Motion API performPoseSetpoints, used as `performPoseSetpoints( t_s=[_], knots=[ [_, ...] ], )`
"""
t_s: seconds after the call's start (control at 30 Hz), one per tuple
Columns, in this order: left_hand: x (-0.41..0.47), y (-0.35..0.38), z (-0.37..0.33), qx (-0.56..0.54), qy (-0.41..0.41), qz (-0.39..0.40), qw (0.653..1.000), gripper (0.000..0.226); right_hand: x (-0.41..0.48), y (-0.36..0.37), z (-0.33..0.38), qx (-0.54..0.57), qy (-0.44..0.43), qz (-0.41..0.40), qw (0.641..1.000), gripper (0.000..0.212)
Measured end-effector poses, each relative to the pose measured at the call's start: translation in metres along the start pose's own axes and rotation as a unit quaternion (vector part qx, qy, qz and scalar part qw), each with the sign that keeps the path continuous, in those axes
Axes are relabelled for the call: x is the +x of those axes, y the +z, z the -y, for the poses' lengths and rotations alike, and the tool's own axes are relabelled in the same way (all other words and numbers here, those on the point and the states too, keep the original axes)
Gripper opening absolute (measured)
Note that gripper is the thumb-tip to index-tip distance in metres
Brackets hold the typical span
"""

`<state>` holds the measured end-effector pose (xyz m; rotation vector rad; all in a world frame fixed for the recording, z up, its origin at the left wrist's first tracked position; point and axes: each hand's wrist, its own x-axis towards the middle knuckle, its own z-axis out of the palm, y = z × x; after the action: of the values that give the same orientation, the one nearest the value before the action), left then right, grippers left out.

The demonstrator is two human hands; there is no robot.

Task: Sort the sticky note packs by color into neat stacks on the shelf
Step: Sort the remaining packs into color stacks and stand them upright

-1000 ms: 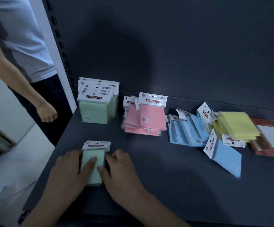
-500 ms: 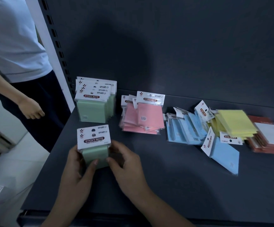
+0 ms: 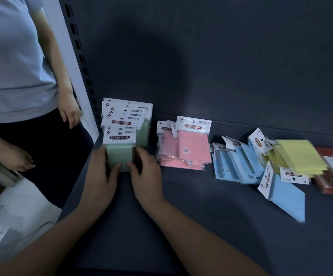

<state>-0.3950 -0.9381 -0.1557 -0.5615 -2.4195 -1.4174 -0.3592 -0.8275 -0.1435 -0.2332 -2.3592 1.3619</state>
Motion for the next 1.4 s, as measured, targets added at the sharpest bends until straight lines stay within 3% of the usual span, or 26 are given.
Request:
performPoseSetpoints(
  t_s=[0.23,0.57,0.87,1.03,1.1,1.2,1.3,1.4],
  knots=[
    [0.013,0.008,0.009,-0.021,-0.026,-0.003,0.999,0.06,0.012,0.01,-0.003,-0.018,-0.005,-0.009,1.0,0.047],
    [0.015,0.009,0.01,-0.044,-0.061,-0.005,0.997,0.056,0.012,0.01,0.004,-0.039,-0.017,-0.025,0.999,0.038],
    [0.014,0.007,-0.002,-0.077,-0.107,-0.072,0.989,0.03,0.007,0.01,0.004,-0.036,0.036,-0.034,0.998,0.027],
    [0.007,-0.001,-0.016,-0.101,-0.13,-0.111,0.98,0.022,-0.015,-0.005,0.011,-0.032,0.037,0.023,0.999,0.033],
    [0.001,-0.003,-0.031,-0.123,-0.105,-0.1,0.982,0.026,-0.021,-0.02,0.014,-0.031,0.0,0.026,0.999,0.025],
    [-0.005,0.006,-0.066,-0.165,-0.055,-0.042,0.984,0.023,-0.021,-0.055,0.014,-0.004,-0.048,-0.065,0.997,0.021],
    [-0.008,0.029,-0.088,-0.13,-0.031,0.058,0.989,0.014,-0.017,-0.095,0.006,0.009,-0.02,-0.165,0.986,0.027],
    [-0.011,0.054,-0.102,-0.025,-0.009,0.127,0.992,0.041,-0.013,-0.125,-0.013,0.01,0.04,-0.167,0.985,0.033]
  ],
)
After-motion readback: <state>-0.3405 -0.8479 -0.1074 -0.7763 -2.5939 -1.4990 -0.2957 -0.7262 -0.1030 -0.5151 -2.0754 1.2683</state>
